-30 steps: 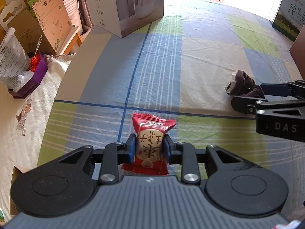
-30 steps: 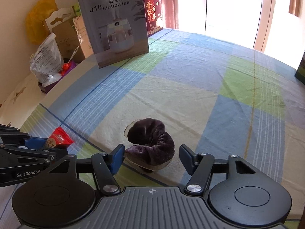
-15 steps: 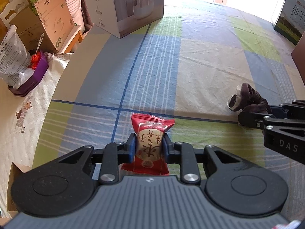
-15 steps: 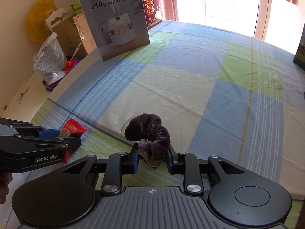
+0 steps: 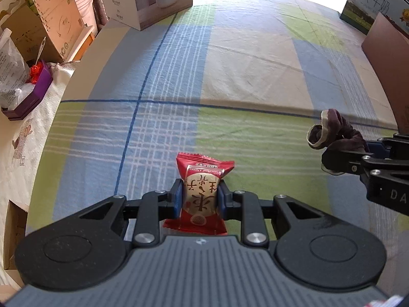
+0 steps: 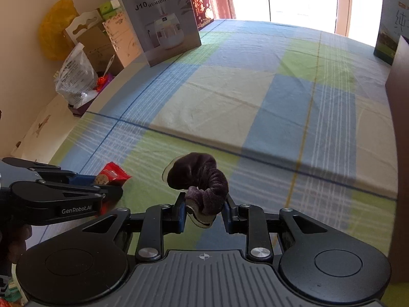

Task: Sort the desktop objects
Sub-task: 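Carry the red snack packet and scrunchie with both tools over the cardboard box, then open the left tool to drop the snack packet while the right tool releases the scrunchie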

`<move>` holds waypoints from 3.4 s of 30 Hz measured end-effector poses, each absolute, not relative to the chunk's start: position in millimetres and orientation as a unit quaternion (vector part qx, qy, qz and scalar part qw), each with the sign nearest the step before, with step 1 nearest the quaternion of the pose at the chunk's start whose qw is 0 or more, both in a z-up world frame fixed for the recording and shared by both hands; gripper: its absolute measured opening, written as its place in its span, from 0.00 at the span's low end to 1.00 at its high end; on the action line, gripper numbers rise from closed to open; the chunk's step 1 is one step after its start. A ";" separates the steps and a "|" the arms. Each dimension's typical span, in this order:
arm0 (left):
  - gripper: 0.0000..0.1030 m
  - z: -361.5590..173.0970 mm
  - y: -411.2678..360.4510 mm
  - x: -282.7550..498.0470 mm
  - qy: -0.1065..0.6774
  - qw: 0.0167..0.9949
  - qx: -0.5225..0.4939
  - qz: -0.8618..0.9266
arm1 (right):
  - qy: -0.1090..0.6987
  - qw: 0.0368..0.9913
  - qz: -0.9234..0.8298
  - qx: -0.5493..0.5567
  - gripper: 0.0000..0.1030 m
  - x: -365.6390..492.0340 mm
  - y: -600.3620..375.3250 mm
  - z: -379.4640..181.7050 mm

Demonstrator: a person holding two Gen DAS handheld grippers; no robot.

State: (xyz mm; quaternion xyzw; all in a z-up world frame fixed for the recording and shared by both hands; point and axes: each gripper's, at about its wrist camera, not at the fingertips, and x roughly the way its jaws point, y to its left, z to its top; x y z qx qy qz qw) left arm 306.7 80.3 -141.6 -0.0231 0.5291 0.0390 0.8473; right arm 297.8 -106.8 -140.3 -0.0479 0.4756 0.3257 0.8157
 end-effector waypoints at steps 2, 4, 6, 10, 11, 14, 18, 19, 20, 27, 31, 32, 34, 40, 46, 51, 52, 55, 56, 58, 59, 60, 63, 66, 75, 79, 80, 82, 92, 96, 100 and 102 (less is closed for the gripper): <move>0.22 -139.9 74.7 295.7 0.533 0.845 -0.024 0.028 | 0.479 0.815 0.323 -0.041 0.24 287.1 -119.6 -137.1; 0.22 -136.9 68.5 285.6 0.534 0.845 -0.023 0.019 | 0.480 0.816 0.319 -0.035 0.24 277.8 -131.2 -133.6; 0.22 -132.8 60.8 275.8 0.533 0.846 -0.019 0.009 | 0.481 0.818 0.314 -0.028 0.24 270.3 -143.0 -129.7; 0.22 -119.7 42.7 260.3 0.526 0.850 -0.015 -0.011 | 0.477 0.825 0.302 -0.010 0.24 256.9 -168.7 -118.9; 0.22 -115.1 36.8 256.8 0.522 0.852 -0.013 -0.017 | 0.476 0.827 0.299 -0.007 0.24 253.8 -175.0 -115.9; 0.22 -102.2 19.1 249.8 0.513 0.858 -0.008 -0.037 | 0.469 0.834 0.289 0.006 0.25 244.8 -195.8 -106.9; 0.22 -82.2 -9.4 244.2 0.493 0.867 -0.003 -0.068 | 0.457 0.847 0.273 0.023 0.25 233.3 -226.8 -92.3; 0.22 -77.1 -16.7 243.0 0.488 0.869 -0.001 -0.076 | 0.453 0.850 0.267 0.029 0.25 230.8 -235.4 -88.1; 0.22 -71.5 -24.7 242.0 0.483 0.872 0.001 -0.084 | 0.449 0.854 0.262 0.034 0.25 228.6 -244.0 -83.9; 0.22 -41.0 -79.9 245.0 0.448 0.883 0.013 -0.138 | 0.418 0.881 0.212 0.063 0.25 222.0 -309.1 -53.9; 0.22 -28.0 -116.1 253.1 0.431 0.887 0.023 -0.167 | 0.397 0.896 0.186 0.071 0.25 227.7 -342.3 -36.6; 0.22 -25.1 -124.4 255.8 0.427 0.887 0.024 -0.174 | 0.392 0.899 0.180 0.072 0.25 230.4 -349.1 -32.9; 0.22 -19.0 -142.3 262.8 0.419 0.888 0.026 -0.185 | 0.383 0.905 0.172 0.071 0.25 237.6 -362.8 -26.4; 0.22 -6.3 -196.9 290.3 0.402 0.889 0.030 -0.216 | 0.373 0.912 0.153 0.076 0.25 275.3 -393.3 -18.8; 0.22 -6.3 -244.0 327.2 0.402 0.887 0.040 -0.225 | 0.386 0.909 0.142 0.066 0.25 318.9 -407.7 -28.6; 0.22 -14.3 -269.4 359.1 0.410 0.885 0.046 -0.217 | 0.400 0.904 0.138 0.063 0.25 349.2 -414.8 -40.9; 0.22 -16.1 -273.2 364.3 0.411 0.885 0.050 -0.213 | 0.402 0.903 0.138 0.065 0.25 354.0 -416.3 -42.7; 0.22 -22.5 -282.6 378.8 0.417 0.883 0.058 -0.208 | 0.408 0.900 0.142 0.067 0.25 365.2 -418.7 -47.3; 0.22 -24.8 -285.4 383.7 0.420 0.882 0.060 -0.205 | 0.409 0.899 0.142 0.065 0.25 369.3 -419.2 -48.5; 0.22 -28.6 -288.7 392.5 0.422 0.881 0.064 -0.204 | 0.413 0.897 0.144 0.063 0.25 375.2 -419.8 -51.8; 0.22 -30.7 -290.5 397.8 0.424 0.881 0.066 -0.201 | 0.415 0.896 0.145 0.063 0.25 378.8 -420.2 -53.5; 0.22 -32.7 -291.6 401.5 0.425 0.880 0.068 -0.200 | 0.417 0.895 0.145 0.063 0.25 382.1 -420.1 -54.9; 0.22 -38.7 -294.1 413.7 0.434 0.877 0.069 -0.194 | 0.422 0.892 0.147 0.065 0.25 390.0 -421.2 -58.5; 0.22 -43.5 -297.0 423.9 0.440 0.875 0.072 -0.190 | 0.428 0.889 0.148 0.068 0.25 397.6 -421.9 -62.2; 0.24 -56.1 -303.2 444.0 0.450 0.869 0.082 -0.187 | 0.444 0.881 0.146 0.073 0.25 411.8 -423.0 -71.6; 0.29 -55.7 -304.7 446.7 0.444 0.872 0.094 -0.184 | 0.447 0.879 0.146 0.076 0.25 414.9 -422.5 -73.7; 0.30 -55.2 -304.9 447.2 0.442 0.873 0.095 -0.183 | 0.448 0.879 0.146 0.076 0.25 415.7 -422.0 -74.3; 0.32 -53.6 -304.4 448.1 0.438 0.875 0.096 -0.182 | 0.449 0.878 0.146 0.075 0.25 416.9 -421.0 -75.1; 0.35 -48.9 -300.7 449.5 0.433 0.878 0.098 -0.176 | 0.452 0.877 0.149 0.074 0.25 422.8 -414.9 -79.3; 0.37 -46.2 -298.8 449.3 0.431 0.880 0.097 -0.174 | 0.447 0.878 0.151 0.074 0.25 424.5 -412.6 -79.7; 0.38 -43.4 -296.0 448.8 0.428 0.882 0.097 -0.169 | 0.436 0.882 0.161 0.081 0.56 424.9 -410.9 -77.4; 0.40 -42.1 -294.5 448.6 0.427 0.884 0.096 -0.165 | 0.421 0.889 0.164 0.079 0.71 422.3 -409.3 -74.1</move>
